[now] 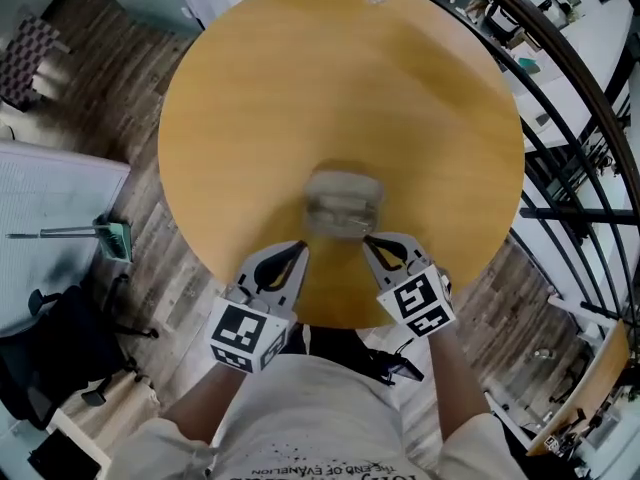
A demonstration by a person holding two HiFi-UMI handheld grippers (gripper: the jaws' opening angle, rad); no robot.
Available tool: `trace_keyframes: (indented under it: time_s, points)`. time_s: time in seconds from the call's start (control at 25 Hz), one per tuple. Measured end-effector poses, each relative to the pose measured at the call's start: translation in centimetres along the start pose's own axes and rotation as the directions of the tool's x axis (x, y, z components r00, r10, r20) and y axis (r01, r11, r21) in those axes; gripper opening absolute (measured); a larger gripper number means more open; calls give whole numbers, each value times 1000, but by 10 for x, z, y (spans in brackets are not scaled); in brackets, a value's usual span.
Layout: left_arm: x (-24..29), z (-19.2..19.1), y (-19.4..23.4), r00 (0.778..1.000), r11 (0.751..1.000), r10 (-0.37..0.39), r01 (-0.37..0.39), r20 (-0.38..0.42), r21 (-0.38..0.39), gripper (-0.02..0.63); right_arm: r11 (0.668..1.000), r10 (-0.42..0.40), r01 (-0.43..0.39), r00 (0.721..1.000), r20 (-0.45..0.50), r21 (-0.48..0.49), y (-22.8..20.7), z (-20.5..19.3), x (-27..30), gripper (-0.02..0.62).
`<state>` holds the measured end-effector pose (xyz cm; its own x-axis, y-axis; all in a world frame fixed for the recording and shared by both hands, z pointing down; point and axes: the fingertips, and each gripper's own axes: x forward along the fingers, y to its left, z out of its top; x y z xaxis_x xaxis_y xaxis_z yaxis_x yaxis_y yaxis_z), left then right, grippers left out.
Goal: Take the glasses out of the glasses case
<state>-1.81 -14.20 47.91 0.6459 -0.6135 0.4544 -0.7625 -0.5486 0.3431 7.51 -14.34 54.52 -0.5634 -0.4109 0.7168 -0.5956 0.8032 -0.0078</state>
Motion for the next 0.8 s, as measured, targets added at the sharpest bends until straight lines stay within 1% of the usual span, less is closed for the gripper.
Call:
trace_keyframes:
  time_s: [0.2, 0.28, 0.44, 0.68, 0.8]
  points:
    - [6, -17, 1, 999, 1000, 0, 0, -33, -15, 25, 997, 9, -15, 997, -80, -72, -11, -18, 21, 26]
    - [7, -22, 2, 999, 1000, 4, -5, -40, -24, 25, 995, 28, -37, 994, -104, -94, -14, -25, 29, 28]
    - [12, -30, 4, 999, 999, 11, -14, -53, -43, 25, 982, 61, -88, 985, -159, -167, -18, -37, 45, 28]
    - [16, -44, 8, 997, 997, 25, -30, -78, -65, 25, 969, 82, -128, 974, -212, -211, -27, -51, 61, 28]
    - [14, -46, 15, 996, 996, 40, -46, -81, -70, 25, 959, 108, -163, 966, -235, -231, -27, -53, 65, 44]
